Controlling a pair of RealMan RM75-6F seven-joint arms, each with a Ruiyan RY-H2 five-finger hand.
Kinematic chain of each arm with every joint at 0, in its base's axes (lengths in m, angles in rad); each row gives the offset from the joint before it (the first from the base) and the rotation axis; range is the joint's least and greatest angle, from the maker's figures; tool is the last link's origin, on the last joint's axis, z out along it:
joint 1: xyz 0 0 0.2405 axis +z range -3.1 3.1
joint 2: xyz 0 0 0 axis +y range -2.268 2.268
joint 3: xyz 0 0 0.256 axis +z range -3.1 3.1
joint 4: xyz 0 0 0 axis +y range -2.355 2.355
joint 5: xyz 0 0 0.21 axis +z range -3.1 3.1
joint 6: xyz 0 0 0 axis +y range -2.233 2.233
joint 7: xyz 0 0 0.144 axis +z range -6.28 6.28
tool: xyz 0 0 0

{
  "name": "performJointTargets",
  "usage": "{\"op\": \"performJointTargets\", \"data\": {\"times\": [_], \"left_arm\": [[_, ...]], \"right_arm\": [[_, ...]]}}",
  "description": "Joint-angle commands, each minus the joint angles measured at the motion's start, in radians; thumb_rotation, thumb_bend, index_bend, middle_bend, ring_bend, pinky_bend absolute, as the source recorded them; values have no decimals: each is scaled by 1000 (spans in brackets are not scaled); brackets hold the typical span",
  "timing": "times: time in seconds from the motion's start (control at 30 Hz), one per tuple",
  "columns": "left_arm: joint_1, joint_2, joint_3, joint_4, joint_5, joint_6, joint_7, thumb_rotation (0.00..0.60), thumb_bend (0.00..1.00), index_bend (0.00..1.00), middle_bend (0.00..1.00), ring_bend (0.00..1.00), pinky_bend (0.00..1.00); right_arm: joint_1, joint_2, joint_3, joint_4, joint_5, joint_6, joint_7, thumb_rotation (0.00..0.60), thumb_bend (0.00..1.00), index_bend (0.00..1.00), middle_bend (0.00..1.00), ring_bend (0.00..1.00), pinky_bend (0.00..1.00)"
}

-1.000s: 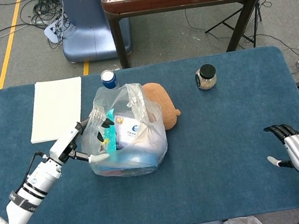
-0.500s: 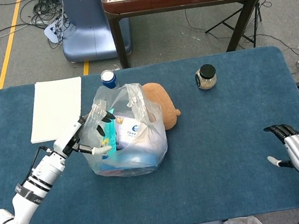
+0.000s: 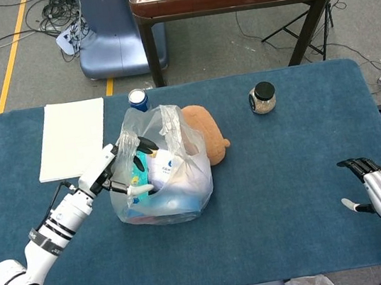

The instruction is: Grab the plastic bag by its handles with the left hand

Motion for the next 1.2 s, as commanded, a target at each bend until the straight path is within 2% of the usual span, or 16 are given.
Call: {"op": "performJointTargets", "data": {"times": [0.03,0.63,0.93,1.2], "left_arm": [[-13,-4,-4,-2,-11,-19,12,600,0,283,285,271,442],[-63,-45,-41,15,-85,-81,51,600,0,283,284,271,442],[-77,-54,-59,16,-120,-105,62,600,0,230,214,223,440],[-101,-56,-75,18,-146,-154,69,600,0,227,209,218,439]], "right_arm": [[-1,2,0,-1,-2,2,2,600,0,278,283,231,525],[-2,6,-2,-2,-6,3,11,600,0,278,283,231,525],[-2,7,-3,-3,-7,3,12,600,0,278,283,231,525],[-2,6,-3,-3,-8,3,13,600,0,278,283,231,525]]}}
